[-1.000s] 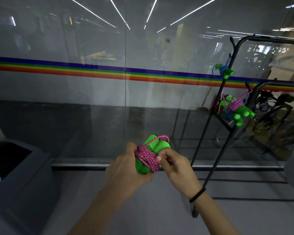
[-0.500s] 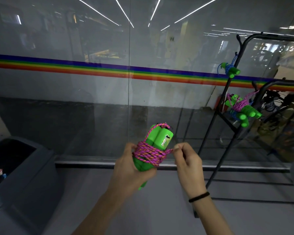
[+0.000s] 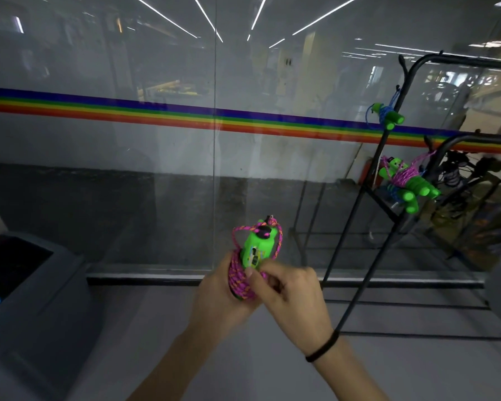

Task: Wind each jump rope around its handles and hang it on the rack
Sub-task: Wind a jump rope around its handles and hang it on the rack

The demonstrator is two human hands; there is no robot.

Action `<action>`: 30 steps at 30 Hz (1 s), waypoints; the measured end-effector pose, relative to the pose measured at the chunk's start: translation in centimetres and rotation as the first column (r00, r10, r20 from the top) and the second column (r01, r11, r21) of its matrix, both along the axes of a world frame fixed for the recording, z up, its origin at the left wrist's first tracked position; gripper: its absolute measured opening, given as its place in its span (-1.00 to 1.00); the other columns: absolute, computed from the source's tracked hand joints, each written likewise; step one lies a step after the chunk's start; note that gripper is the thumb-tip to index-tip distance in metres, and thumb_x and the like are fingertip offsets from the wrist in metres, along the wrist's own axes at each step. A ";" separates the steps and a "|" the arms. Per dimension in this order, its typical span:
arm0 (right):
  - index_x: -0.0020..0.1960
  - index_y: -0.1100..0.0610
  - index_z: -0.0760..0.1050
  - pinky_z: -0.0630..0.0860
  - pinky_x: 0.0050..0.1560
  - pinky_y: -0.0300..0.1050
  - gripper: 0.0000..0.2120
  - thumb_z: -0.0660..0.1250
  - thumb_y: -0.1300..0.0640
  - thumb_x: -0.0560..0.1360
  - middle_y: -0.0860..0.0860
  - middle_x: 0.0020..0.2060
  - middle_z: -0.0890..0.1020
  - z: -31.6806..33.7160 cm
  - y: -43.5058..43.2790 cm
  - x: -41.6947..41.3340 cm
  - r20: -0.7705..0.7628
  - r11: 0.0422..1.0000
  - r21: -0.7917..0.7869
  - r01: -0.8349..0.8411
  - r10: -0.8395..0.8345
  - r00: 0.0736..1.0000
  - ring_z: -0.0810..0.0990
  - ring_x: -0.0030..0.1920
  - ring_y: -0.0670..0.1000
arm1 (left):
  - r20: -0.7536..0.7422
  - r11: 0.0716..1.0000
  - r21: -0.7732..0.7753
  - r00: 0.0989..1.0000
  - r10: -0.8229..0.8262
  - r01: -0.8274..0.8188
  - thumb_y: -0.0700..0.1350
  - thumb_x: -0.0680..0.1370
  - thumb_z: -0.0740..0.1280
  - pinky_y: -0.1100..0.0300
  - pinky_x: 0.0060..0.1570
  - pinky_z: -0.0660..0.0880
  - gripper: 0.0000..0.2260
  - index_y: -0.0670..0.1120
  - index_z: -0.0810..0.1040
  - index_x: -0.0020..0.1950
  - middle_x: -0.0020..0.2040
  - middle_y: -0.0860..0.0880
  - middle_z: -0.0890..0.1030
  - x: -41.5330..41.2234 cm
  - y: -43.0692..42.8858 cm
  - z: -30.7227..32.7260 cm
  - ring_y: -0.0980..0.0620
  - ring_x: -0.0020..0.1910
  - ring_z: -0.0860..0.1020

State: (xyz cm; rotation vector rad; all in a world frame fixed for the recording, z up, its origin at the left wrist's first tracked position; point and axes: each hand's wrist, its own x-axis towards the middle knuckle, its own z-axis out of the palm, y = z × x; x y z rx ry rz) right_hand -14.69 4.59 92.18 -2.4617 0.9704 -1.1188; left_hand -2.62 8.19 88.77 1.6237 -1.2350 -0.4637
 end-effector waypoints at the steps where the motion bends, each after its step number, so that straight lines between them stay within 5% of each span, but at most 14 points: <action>1: -0.36 -0.02 0.19 0.19 -0.45 -0.14 -0.68 0.19 -0.15 0.45 -0.09 -0.63 0.18 -0.1 0.2 0.1 0.002 1.000 -0.011 -0.008 0.008 1.000 0.19 -0.54 -0.11 | -0.025 1.000 -0.011 1.000 -0.017 0.016 0.24 0.18 0.36 0.00 -0.17 0.55 -0.59 0.18 0.43 -0.03 -0.24 0.11 0.64 0.1 -0.1 -0.6 0.08 -0.19 0.62; 4: -0.39 0.03 0.19 0.11 -0.47 -0.23 -0.65 0.23 -0.10 0.44 -0.05 -0.59 0.18 -0.4 1.0 0.3 0.021 0.999 -0.029 -0.027 0.028 0.999 0.21 -0.53 -0.07 | -0.008 1.000 -0.011 1.000 -0.025 0.025 0.21 0.15 0.34 0.08 -0.23 0.54 -0.66 0.21 0.42 -0.13 -0.22 0.24 0.61 1.0 -0.4 -2.0 0.21 -0.29 0.57; 9: -0.41 0.02 0.17 0.06 -0.48 -0.37 -0.63 0.24 -0.06 0.45 -0.12 -0.61 0.14 -0.2 1.5 0.7 0.161 0.996 0.043 -0.075 0.068 0.985 0.15 -0.54 -0.12 | -0.130 0.987 -0.029 0.979 -0.160 0.157 0.13 0.20 0.39 -0.03 -0.17 0.56 -0.77 0.16 0.53 -0.18 -0.27 0.10 0.64 2.2 -1.4 -2.6 0.20 -0.30 0.55; 20: -0.38 -0.02 0.14 0.08 -0.47 -0.42 -0.65 0.28 0.07 0.44 -0.17 -0.59 0.12 -0.4 1.6 1.6 0.189 0.998 0.016 -0.057 0.053 0.981 0.15 -0.54 -0.17 | -0.132 0.978 0.121 0.979 -0.155 0.171 0.23 0.13 0.29 0.20 -0.25 0.49 -0.75 0.14 0.51 -0.31 -0.40 0.12 0.60 4.4 -2.7 -2.8 0.24 -0.35 0.52; 24: -0.42 0.03 0.17 0.09 -0.47 -0.41 -0.63 0.30 0.05 0.44 -0.09 -0.58 0.17 -0.4 1.8 2.1 0.139 0.997 0.012 -0.070 0.067 0.988 0.17 -0.55 -0.17 | -0.350 0.946 0.105 0.901 -0.255 0.308 -0.12 0.19 0.39 0.45 -0.41 0.39 -0.86 -0.07 0.49 -0.32 -0.51 0.15 0.58 3.9 -2.1 -2.3 0.36 -0.47 0.49; 28: -0.42 0.11 0.31 0.21 -0.48 -0.27 -0.65 0.30 -0.05 0.43 -0.03 -0.58 0.32 -0.6 0.7 1.9 0.127 0.998 0.031 0.049 -0.053 0.990 0.28 -0.53 -0.10 | -0.437 0.939 0.071 0.857 -0.274 0.337 -0.25 0.25 0.52 0.46 -0.31 0.45 -0.75 -0.10 0.59 -0.13 -0.35 0.12 0.68 4.1 -2.2 -3.0 0.27 -0.28 0.60; 30: -0.38 0.11 0.39 0.33 -0.48 -0.13 -0.64 0.27 -0.12 0.44 -0.03 -0.57 0.39 -0.5 0.1 1.7 0.118 0.989 0.004 0.150 -0.149 0.982 0.35 -0.52 -0.07 | -0.479 0.921 0.078 0.825 -0.300 0.381 -0.07 0.10 0.52 0.36 -0.21 0.49 -0.57 -0.08 0.61 -0.06 -0.23 0.03 0.70 4.2 -2.9 -3.2 0.11 -0.17 0.61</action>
